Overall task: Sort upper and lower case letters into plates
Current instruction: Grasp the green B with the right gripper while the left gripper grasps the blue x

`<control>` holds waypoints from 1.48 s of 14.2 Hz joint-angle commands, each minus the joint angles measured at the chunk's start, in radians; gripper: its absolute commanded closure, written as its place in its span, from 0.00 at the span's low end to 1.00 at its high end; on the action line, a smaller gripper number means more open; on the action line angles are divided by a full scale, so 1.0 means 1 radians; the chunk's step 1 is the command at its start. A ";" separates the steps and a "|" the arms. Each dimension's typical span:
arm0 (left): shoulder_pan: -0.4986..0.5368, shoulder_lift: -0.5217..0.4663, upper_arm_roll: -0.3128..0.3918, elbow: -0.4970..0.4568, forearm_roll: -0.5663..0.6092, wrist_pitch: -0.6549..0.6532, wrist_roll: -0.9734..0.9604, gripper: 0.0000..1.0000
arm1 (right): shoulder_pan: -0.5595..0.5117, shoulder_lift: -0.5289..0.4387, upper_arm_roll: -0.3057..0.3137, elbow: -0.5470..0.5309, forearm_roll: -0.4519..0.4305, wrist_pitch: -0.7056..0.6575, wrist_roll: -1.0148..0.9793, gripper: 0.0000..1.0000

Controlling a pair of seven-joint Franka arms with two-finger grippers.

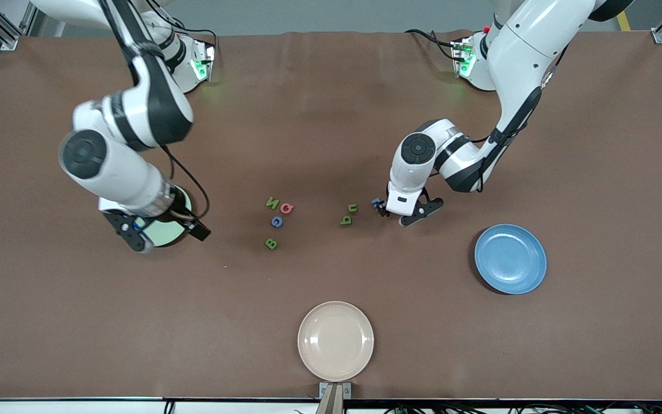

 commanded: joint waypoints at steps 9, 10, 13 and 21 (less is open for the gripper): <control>-0.001 0.020 -0.002 -0.010 0.025 0.022 -0.056 0.48 | 0.141 0.335 -0.007 0.153 -0.002 0.160 0.109 0.04; 0.004 0.020 -0.002 -0.010 0.026 0.022 -0.054 0.56 | 0.147 0.350 -0.007 0.155 -0.002 0.180 0.109 0.06; 0.004 0.020 -0.002 -0.006 0.025 0.020 -0.053 0.97 | 0.154 0.384 -0.007 0.156 -0.010 0.207 0.090 0.16; 0.231 -0.149 0.004 0.040 0.026 -0.018 0.155 1.00 | 0.175 0.433 -0.009 0.153 -0.010 0.299 0.055 0.37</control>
